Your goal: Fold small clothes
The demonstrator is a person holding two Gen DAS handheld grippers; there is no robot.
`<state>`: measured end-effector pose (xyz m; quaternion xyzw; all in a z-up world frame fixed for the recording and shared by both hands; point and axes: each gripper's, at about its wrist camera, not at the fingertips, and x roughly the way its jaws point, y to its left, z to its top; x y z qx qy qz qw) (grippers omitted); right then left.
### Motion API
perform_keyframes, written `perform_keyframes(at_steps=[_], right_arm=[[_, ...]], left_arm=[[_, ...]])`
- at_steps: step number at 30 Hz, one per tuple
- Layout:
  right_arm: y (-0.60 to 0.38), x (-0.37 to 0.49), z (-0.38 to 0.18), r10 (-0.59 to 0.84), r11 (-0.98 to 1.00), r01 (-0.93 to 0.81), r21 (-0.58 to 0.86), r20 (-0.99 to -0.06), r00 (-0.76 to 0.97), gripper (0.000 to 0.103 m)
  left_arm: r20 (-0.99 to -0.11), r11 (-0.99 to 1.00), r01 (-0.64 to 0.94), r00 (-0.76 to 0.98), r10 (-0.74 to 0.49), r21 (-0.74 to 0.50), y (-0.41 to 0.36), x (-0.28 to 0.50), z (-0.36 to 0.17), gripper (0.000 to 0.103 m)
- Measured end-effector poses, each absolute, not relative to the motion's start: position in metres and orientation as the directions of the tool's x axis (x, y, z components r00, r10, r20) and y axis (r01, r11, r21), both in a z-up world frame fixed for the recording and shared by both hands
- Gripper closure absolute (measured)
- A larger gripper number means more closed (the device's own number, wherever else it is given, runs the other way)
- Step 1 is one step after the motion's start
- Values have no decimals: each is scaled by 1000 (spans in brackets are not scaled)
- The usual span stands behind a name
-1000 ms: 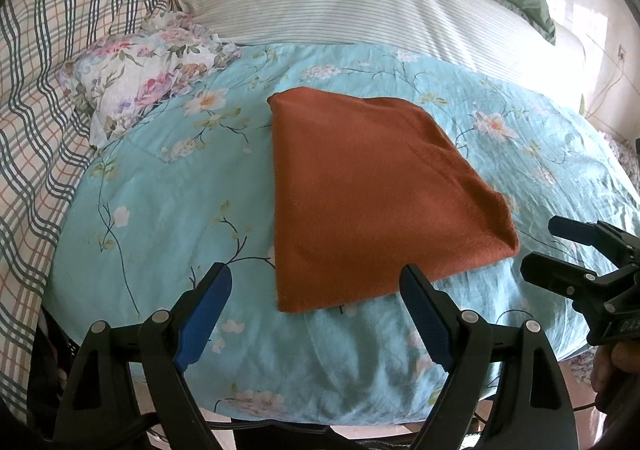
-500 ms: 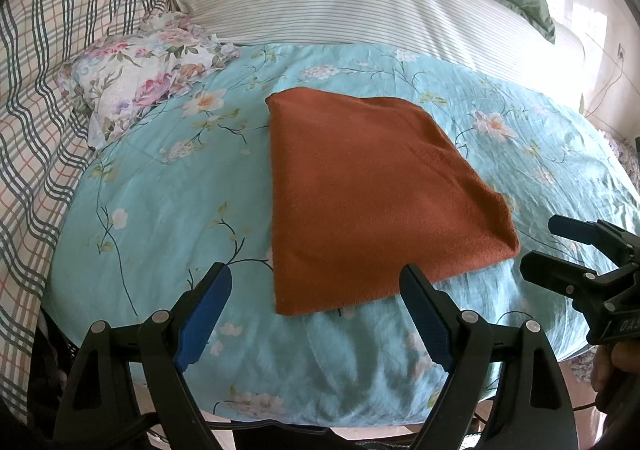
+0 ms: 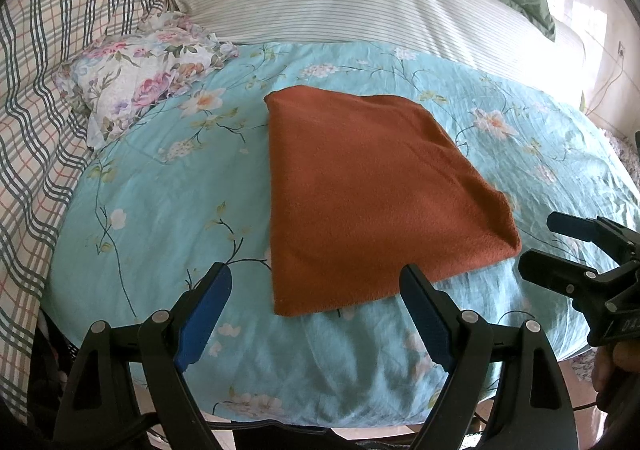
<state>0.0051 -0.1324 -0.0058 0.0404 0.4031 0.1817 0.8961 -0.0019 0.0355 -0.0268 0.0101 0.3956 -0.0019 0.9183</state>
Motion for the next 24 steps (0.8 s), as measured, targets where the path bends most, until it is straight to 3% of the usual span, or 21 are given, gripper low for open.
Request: perform_keyframes(at_steps=[24], right_arm=[[-134, 34, -8, 345, 935, -286, 208, -716, 606, 0]], left_arm=[[-701, 999, 16, 712, 21, 46, 35, 31, -22, 17]])
